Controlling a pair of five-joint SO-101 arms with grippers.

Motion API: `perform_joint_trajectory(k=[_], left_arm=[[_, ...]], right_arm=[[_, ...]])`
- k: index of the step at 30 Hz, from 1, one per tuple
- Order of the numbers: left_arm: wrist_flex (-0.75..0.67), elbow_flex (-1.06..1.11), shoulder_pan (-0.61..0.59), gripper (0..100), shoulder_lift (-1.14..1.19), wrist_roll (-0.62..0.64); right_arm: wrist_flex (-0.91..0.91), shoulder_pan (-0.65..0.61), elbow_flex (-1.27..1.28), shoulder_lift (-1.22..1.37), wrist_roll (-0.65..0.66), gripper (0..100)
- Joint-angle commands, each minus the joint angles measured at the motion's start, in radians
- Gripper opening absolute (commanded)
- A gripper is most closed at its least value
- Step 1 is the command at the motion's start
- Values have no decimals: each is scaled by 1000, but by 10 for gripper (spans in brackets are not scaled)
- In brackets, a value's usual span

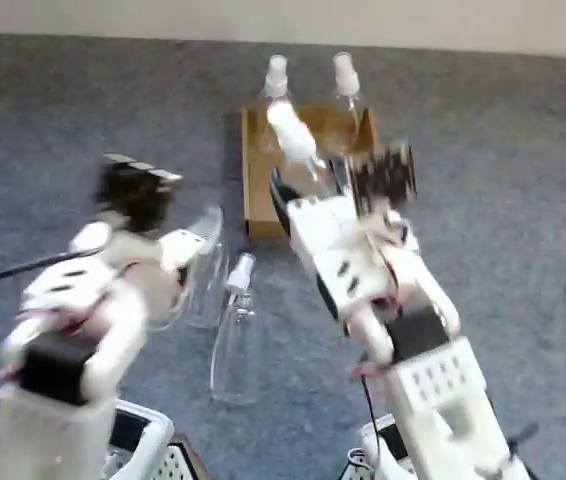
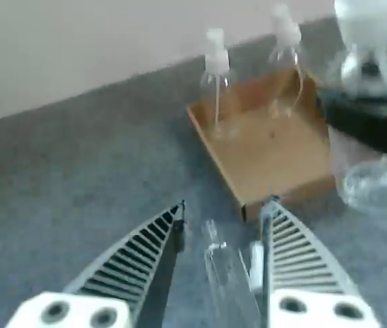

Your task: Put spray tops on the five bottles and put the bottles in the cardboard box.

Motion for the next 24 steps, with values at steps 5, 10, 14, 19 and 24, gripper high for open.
perform_joint_trajectory(k=[5, 10, 14, 19, 24], left_arm=[[-322, 437, 41, 184, -196, 48], [-333, 479, 41, 256, -266, 69], [-348, 496, 36, 256, -255, 64], [-457, 538, -5, 256, -206, 63], [-470, 533, -36, 256, -176, 63]], right_arm=[[211, -128, -412, 432, -37, 3], [234, -205, -515, 512, -43, 3], [239, -262, -516, 469, -43, 3], [326, -282, -515, 372, -40, 3], [367, -231, -513, 305, -37, 3]])
